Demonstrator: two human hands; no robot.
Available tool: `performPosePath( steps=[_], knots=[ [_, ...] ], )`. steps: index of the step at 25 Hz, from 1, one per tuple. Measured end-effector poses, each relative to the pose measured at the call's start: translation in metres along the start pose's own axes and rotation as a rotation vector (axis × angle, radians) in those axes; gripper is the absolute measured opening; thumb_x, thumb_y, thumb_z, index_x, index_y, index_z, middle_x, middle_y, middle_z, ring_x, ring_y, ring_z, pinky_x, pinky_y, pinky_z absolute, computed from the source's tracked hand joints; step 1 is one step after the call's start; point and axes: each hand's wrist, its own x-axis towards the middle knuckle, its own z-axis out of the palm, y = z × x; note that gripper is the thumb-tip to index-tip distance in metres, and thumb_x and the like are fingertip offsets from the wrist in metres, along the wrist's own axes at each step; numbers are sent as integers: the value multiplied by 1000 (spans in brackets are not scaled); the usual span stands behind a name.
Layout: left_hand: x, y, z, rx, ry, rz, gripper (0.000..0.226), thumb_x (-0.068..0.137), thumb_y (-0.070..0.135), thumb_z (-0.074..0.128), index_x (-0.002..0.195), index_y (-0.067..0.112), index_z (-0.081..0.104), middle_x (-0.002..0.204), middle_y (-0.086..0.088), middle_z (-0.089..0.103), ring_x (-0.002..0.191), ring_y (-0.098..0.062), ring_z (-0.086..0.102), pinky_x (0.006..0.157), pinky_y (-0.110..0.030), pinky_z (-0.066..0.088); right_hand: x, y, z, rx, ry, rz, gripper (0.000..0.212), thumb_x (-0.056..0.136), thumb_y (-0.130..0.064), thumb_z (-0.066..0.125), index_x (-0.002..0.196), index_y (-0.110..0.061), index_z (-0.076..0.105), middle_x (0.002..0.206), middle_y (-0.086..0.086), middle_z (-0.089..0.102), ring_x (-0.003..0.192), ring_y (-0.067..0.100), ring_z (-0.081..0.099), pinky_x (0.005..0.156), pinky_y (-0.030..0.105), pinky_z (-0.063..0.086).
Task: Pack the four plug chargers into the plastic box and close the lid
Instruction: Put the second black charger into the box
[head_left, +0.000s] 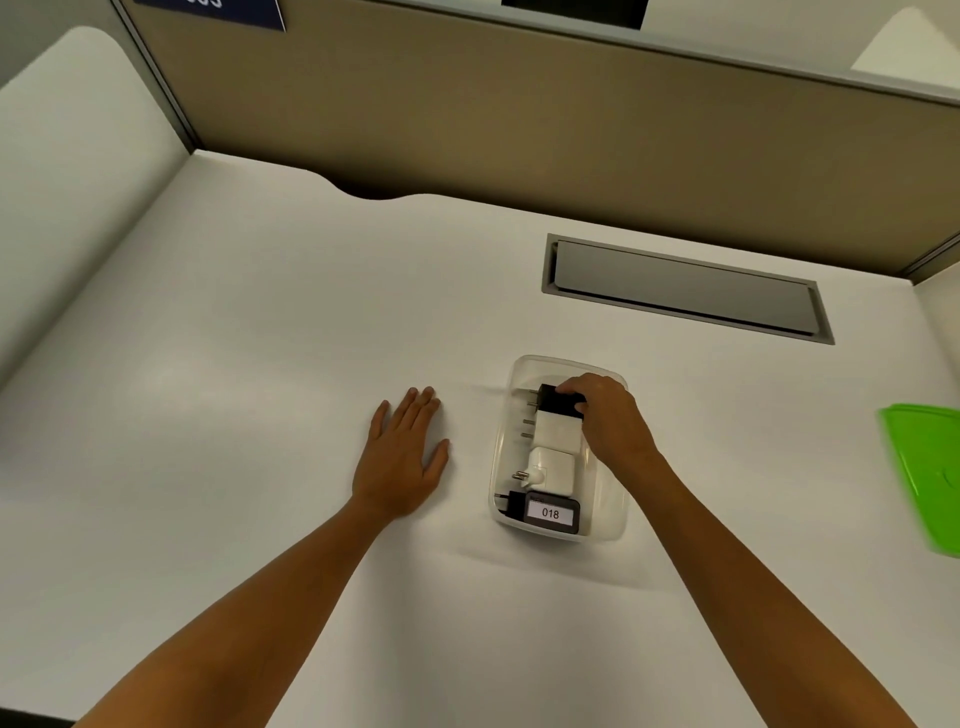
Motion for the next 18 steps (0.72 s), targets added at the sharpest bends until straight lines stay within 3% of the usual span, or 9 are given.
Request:
performPosePath(
  steps=[4, 12, 15, 18],
  knots=[
    [0, 0, 0, -14, 1, -3, 63, 99, 45, 37, 154, 15, 31, 163, 1, 26, 153, -14, 15, 126, -43, 8, -1, -2, 2, 26, -4, -15, 49, 84, 21, 49, 122, -7, 63, 125, 12, 63, 114, 28, 60, 102, 32, 48],
    [0, 0, 1, -9, -3, -4, 62, 100, 45, 38, 154, 15, 31, 163, 0, 26, 153, -14, 15, 125, -44, 9, -7, -15, 8, -13, 27, 124, 53, 83, 20, 52, 127, -9, 57, 126, 13, 55, 109, 30, 58, 88, 32, 52],
    [0, 0, 0, -3, 0, 1, 62, 99, 44, 38, 154, 15, 31, 163, 0, 28, 153, -15, 16, 125, -44, 10, -10, -15, 8, 64, 5, 140, 55, 80, 21, 48, 125, -10, 53, 125, 12, 51, 94, 22, 53, 78, 28, 48],
    [1, 0, 0, 10, -5, 6, 62, 99, 44, 37, 154, 16, 30, 163, 0, 26, 153, -15, 15, 125, -44, 9, -9, -16, 2, 142, 7, 176, 60, 78, 22, 48, 128, -11, 48, 126, 11, 52, 92, 17, 49, 80, 27, 47]
  ],
)
